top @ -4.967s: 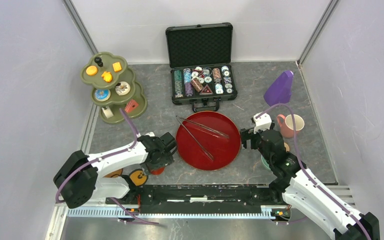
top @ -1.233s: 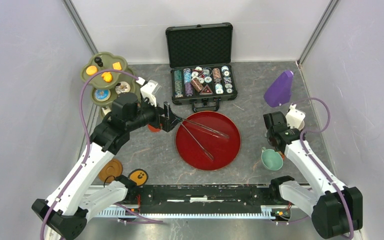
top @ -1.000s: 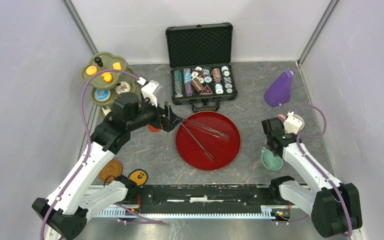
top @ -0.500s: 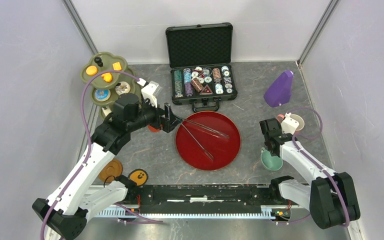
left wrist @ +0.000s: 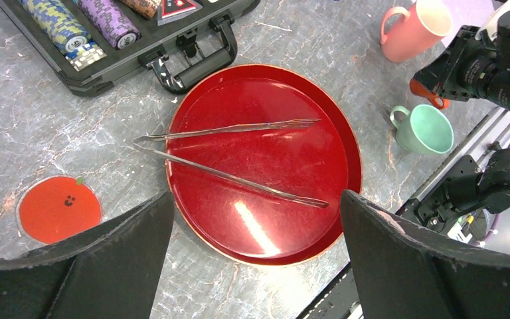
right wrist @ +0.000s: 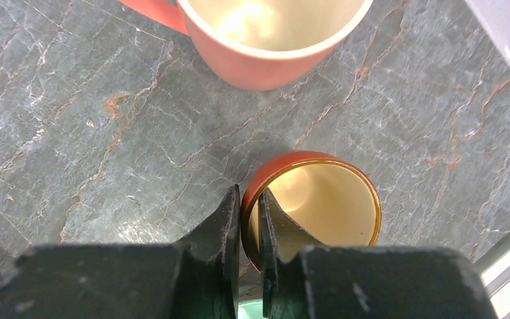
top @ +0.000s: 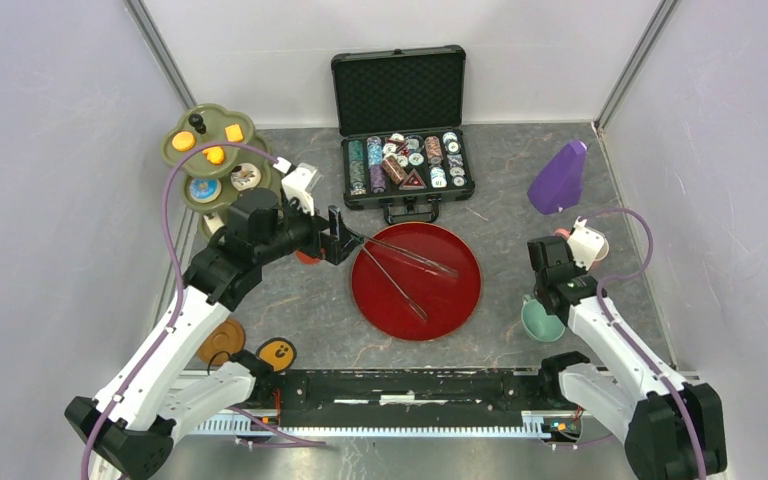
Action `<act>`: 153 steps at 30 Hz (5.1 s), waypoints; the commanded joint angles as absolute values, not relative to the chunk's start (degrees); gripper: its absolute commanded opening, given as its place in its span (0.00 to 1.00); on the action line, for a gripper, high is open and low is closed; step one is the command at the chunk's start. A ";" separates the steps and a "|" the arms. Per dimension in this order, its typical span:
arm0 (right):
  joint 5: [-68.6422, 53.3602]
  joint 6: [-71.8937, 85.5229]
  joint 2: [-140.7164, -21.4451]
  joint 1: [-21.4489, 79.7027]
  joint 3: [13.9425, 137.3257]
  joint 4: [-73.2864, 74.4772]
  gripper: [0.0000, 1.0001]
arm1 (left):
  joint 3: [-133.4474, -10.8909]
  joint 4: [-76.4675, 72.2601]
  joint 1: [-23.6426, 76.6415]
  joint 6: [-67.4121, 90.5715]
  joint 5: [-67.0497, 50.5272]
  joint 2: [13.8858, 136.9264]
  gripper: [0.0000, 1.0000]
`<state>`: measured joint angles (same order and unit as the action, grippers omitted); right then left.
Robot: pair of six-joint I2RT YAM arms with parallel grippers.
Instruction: Serve the afternoon tea
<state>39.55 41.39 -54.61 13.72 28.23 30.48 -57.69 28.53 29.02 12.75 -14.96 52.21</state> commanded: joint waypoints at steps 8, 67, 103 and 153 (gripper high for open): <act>13.74 9.11 -41.34 13.80 34.27 17.89 0.00 | -63.39 24.83 29.12 18.35 -12.31 52.04 1.00; 8.19 -5.80 -138.99 62.05 123.48 18.15 0.09 | -49.66 9.23 23.77 16.85 28.74 19.53 1.00; 7.52 -4.61 -140.23 62.76 123.49 20.19 0.30 | -49.31 8.96 23.56 17.05 28.61 20.05 1.00; 4.00 -1.93 -108.28 79.88 66.91 -22.33 0.82 | -68.82 50.90 23.42 23.69 22.91 32.35 1.00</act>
